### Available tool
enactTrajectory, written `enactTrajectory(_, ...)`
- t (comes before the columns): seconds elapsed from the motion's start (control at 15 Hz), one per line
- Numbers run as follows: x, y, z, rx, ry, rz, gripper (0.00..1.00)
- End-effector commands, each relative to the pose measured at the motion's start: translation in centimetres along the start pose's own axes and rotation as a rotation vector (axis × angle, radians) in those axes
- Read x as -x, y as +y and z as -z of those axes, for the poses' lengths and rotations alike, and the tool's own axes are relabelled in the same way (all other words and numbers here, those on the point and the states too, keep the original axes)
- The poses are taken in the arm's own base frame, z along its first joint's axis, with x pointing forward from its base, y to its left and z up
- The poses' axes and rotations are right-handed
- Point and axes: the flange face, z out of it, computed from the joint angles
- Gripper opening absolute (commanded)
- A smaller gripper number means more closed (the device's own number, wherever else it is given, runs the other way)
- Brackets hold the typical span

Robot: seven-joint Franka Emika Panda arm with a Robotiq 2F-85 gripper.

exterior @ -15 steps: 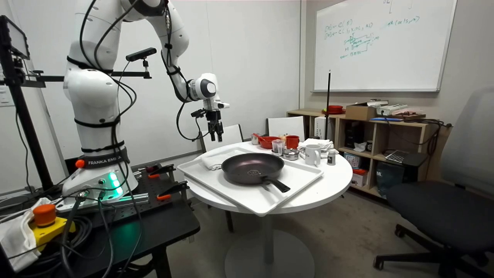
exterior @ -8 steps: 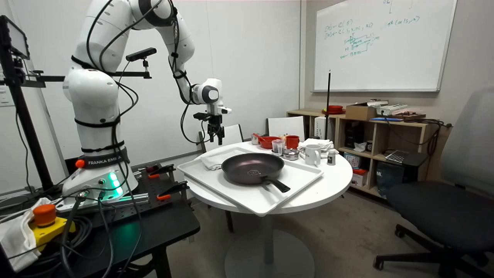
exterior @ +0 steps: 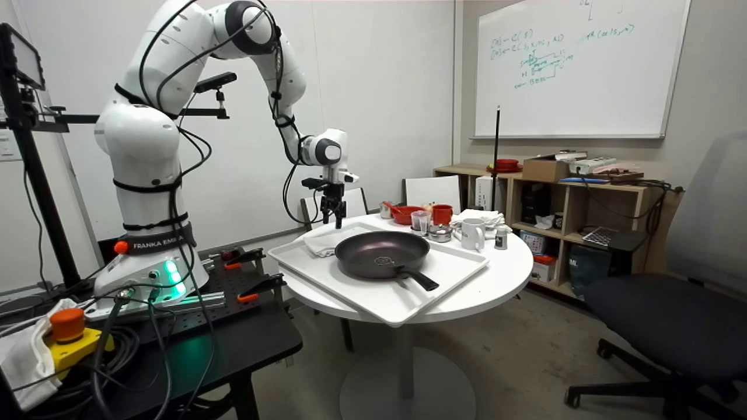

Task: Use the towel to wipe the pan

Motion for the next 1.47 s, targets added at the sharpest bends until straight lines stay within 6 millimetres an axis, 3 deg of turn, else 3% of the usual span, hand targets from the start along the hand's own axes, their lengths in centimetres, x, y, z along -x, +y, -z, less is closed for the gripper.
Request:
enactTrajectory(0.0,0.0,0.0,0.0,0.0,-0.001,0.0,1.0)
enactTrajectory(0.33,-0.4,0.1,-0.3,-0.004,-0.009,0.0,1.0)
enactTrajectory(0.67,-2.3,0.2,-3.1,-0.01,-0.057,-0.004,1.0)
enactTrajectory(1.4,-3.9,-3.7,-7.0,0.025,-0.148,0.046,1.0)
